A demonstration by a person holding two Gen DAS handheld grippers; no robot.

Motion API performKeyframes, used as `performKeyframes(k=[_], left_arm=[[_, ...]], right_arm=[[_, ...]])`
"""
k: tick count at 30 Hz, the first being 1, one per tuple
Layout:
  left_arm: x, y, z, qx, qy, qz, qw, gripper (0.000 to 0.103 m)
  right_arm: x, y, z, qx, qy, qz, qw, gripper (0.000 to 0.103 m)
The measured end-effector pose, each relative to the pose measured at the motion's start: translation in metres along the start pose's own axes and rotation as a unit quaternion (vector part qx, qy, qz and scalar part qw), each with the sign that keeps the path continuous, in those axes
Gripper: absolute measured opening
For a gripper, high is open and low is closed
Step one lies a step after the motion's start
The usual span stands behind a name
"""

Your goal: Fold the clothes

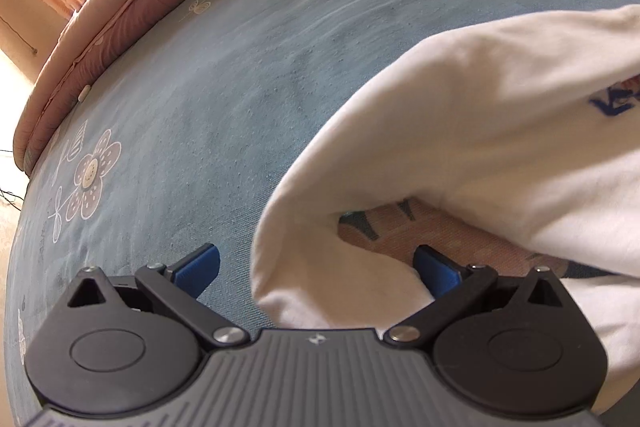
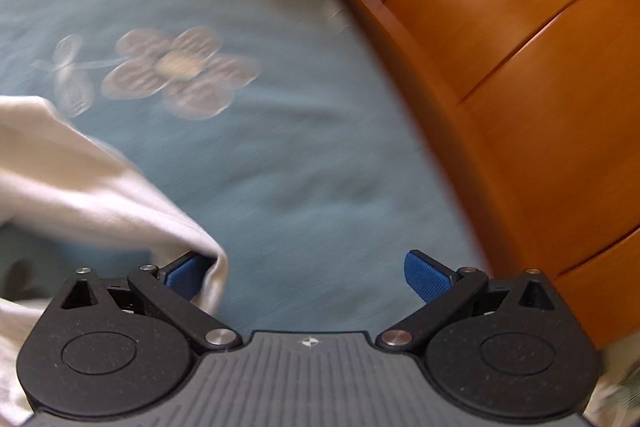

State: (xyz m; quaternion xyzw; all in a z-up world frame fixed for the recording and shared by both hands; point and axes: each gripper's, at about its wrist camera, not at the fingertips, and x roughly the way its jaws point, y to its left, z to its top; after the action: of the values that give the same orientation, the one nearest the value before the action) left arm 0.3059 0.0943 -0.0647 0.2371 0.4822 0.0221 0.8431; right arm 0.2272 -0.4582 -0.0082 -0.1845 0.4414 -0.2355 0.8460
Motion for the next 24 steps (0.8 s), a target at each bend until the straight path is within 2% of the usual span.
performKeyframes(k=[3,7,9,12,13,15,19,22,24], left_arm=[[0.000,-0.001,0.000,0.001,-0.001,0.001,1.0000,0.103],[-0.001,-0.003,0.000,0.005,-0.004,0.005,1.0000,0.102],[-0.004,-0.004,0.000,0.008,-0.008,0.005,0.9999,0.102],[-0.018,-0.006,0.000,0.004,-0.025,-0.013,0.9996,0.102],[-0.023,-0.006,0.000,0.003,-0.031,-0.019,0.9993,0.102],[-0.033,-0.007,0.000,0.000,-0.044,-0.033,0.9985,0.102],[-0.046,-0.013,-0.006,-0.018,-0.051,-0.078,0.9955,0.102],[-0.041,-0.027,-0.017,0.000,-0.030,-0.082,0.9962,0.102],[-0.037,-0.032,-0.027,0.008,-0.012,-0.072,0.9973,0.102]], right_arm=[[-0.005,0.001,0.010,-0.050,-0.054,-0.059,0.995,0.103],[-0.009,0.011,0.010,-0.043,-0.017,0.027,0.999,0.103],[-0.015,0.018,0.002,-0.014,0.002,0.089,0.996,0.103],[-0.014,0.028,-0.011,0.040,0.045,0.207,0.976,0.103],[-0.014,0.033,-0.013,0.050,0.051,0.219,0.973,0.103],[-0.013,0.042,-0.018,0.067,0.062,0.237,0.967,0.103],[-0.011,0.052,-0.026,0.083,0.073,0.216,0.970,0.103],[-0.009,0.057,-0.041,0.085,0.089,0.226,0.966,0.103],[-0.011,0.058,-0.052,0.088,0.078,0.232,0.965,0.103]])
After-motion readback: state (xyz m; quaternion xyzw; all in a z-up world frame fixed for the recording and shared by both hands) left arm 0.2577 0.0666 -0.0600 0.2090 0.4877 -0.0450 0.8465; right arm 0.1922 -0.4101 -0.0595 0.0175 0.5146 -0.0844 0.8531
